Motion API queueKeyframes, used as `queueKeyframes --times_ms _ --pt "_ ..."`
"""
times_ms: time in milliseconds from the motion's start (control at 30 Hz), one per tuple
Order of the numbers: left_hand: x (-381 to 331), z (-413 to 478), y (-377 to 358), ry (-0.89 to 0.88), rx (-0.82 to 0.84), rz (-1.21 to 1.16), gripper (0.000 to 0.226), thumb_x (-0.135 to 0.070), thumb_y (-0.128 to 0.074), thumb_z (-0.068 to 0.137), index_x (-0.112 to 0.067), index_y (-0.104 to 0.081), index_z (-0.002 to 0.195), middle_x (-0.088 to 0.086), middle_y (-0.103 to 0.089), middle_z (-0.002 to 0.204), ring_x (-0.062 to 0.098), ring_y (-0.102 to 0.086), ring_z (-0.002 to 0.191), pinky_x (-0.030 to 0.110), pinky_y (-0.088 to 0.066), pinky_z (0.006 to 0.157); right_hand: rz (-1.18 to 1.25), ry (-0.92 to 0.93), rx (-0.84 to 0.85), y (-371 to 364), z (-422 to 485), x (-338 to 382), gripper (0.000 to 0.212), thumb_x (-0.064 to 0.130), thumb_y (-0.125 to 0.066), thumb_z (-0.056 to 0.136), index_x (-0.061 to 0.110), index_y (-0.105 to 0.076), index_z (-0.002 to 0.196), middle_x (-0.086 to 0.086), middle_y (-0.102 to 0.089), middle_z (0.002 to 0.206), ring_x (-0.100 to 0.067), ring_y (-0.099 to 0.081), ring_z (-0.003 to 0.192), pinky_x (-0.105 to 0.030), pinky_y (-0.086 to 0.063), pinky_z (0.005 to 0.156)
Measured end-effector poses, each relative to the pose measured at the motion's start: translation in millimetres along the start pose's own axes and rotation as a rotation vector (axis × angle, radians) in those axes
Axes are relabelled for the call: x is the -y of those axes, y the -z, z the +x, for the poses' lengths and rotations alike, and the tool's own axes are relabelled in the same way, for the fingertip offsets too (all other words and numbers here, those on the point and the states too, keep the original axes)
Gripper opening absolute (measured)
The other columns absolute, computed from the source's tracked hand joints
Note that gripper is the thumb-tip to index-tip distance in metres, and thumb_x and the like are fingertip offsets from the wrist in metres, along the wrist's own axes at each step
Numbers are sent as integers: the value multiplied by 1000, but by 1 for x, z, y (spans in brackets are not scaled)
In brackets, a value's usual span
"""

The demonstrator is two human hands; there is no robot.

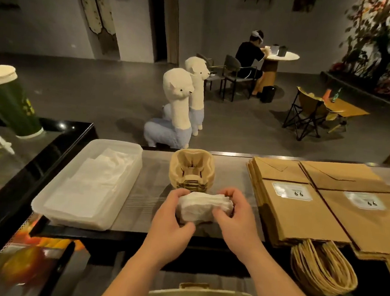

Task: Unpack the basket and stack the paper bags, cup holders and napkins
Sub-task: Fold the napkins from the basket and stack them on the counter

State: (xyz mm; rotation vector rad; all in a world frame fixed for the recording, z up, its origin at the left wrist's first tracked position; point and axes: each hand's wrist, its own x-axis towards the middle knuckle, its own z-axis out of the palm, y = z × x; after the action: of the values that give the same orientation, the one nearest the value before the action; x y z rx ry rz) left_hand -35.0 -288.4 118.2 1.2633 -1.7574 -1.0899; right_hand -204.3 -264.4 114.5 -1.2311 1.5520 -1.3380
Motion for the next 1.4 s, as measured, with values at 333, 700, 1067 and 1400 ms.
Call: queueKeyframes --times_ms 333,700,1067,1400 --pt "-1 11 -28 14 -63 -133 68 8 -62 81 -42 -47 125 -14 -55 121 -3 -58 103 17 -52 85 208 -147 -150 -12 12 1 11 20 -50 104 23 -59 99 -3 -63 98 -19 -60 90 -33 -53 72" --pt "-9 13 -23 63 -108 -254 62 15 -56 82 -37 -56 116 -5 -62 110 2 -63 94 18 -54 77 100 -68 171 7 6 2 58 -14 -57 83 31 -45 117 -6 -53 113 -18 -59 100 -23 -56 76" --pt "-11 12 -21 53 -32 -360 65 15 -68 76 -39 -61 113 2 -61 114 9 -66 94 27 -59 77 73 -72 113 4 6 6 47 -14 -55 82 25 -55 109 -3 -57 107 -18 -58 92 -22 -53 68" --pt "2 10 6 154 -155 -337 32 12 -59 90 -16 -65 103 2 -73 97 14 -70 91 23 -57 70 92 -42 34 6 7 3 39 -13 -55 86 22 -59 102 -1 -61 97 -12 -57 84 -17 -53 69"
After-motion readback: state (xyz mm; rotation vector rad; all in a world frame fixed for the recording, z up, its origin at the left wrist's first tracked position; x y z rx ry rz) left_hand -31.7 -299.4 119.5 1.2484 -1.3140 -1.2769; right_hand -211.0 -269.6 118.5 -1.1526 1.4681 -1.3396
